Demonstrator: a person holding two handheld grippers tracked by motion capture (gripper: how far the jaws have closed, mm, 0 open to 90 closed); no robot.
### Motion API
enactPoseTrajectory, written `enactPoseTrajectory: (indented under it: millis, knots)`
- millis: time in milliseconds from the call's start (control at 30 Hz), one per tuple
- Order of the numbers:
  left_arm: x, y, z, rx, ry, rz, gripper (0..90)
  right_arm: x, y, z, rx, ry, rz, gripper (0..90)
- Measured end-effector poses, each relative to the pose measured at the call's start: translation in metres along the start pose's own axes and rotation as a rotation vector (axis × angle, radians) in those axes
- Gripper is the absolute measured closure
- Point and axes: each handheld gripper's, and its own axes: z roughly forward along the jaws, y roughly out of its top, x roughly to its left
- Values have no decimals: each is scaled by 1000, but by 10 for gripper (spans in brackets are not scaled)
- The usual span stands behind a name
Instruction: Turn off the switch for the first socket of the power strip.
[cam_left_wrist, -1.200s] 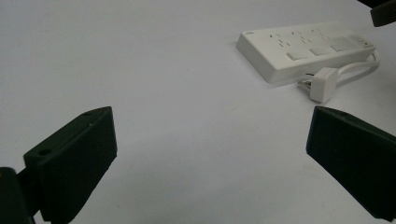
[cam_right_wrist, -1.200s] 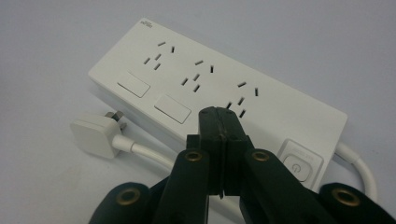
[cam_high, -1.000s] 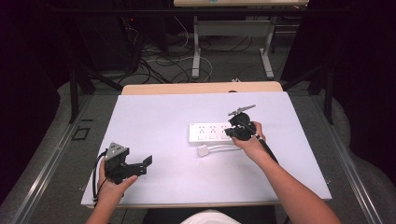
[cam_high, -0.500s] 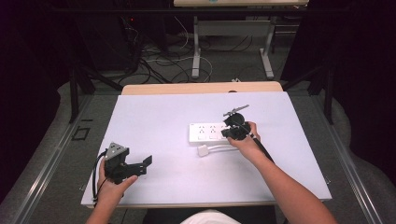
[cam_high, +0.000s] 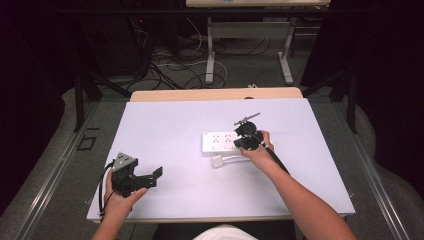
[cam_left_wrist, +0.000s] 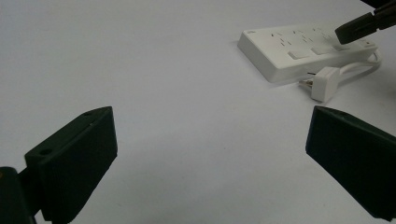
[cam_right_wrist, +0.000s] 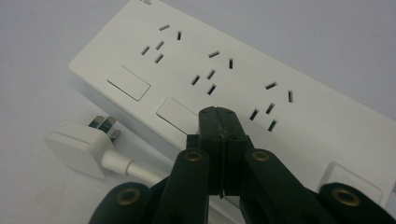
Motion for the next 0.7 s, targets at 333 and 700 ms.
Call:
enactPoseTrajectory:
  millis: [333, 700]
  knots:
    - [0, 0, 0, 2, 1, 0, 22, 0, -1, 5, 20, -24, -5, 900]
    - [0, 0, 0, 1, 1, 0, 22, 0, -2, 5, 20, -23, -9, 900]
